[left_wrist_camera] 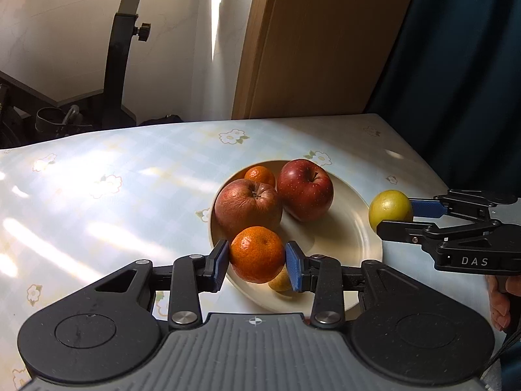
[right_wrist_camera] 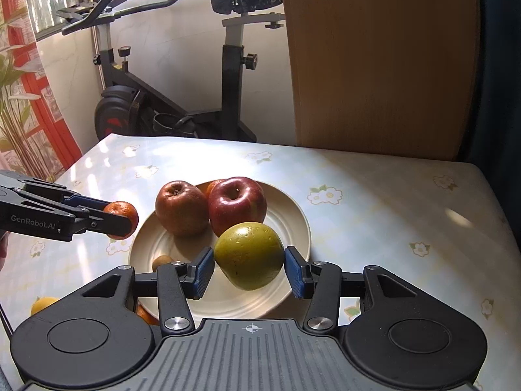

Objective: Organize fruits
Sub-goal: 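Carry the tangerine and green orange onto the cream plate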

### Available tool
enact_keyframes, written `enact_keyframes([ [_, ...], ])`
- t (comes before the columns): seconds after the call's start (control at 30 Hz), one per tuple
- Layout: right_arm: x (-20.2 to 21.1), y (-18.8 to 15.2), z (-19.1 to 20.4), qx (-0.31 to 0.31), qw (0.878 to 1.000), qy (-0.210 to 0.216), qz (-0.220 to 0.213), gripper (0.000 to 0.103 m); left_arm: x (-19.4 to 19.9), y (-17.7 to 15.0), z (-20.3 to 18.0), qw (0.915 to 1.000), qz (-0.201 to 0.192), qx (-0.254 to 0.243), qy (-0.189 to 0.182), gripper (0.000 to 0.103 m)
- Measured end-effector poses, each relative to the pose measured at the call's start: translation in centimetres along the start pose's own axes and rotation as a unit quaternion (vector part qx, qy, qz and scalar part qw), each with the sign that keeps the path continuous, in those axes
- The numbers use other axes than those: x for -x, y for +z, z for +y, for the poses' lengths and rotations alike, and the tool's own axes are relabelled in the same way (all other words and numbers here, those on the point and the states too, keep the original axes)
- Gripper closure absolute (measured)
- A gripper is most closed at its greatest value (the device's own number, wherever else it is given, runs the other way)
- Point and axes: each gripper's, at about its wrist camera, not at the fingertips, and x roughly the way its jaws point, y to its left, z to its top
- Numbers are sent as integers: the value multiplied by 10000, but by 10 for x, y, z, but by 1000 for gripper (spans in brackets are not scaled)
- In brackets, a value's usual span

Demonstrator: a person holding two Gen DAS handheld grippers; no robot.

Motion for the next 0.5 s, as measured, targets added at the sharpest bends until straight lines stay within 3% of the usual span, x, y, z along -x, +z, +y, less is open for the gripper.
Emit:
enact_keyframes([
  [0.5,-52,9,-2,709,9970,-212,214,59,-44,-5,-1,9992,359,-125,92,63],
])
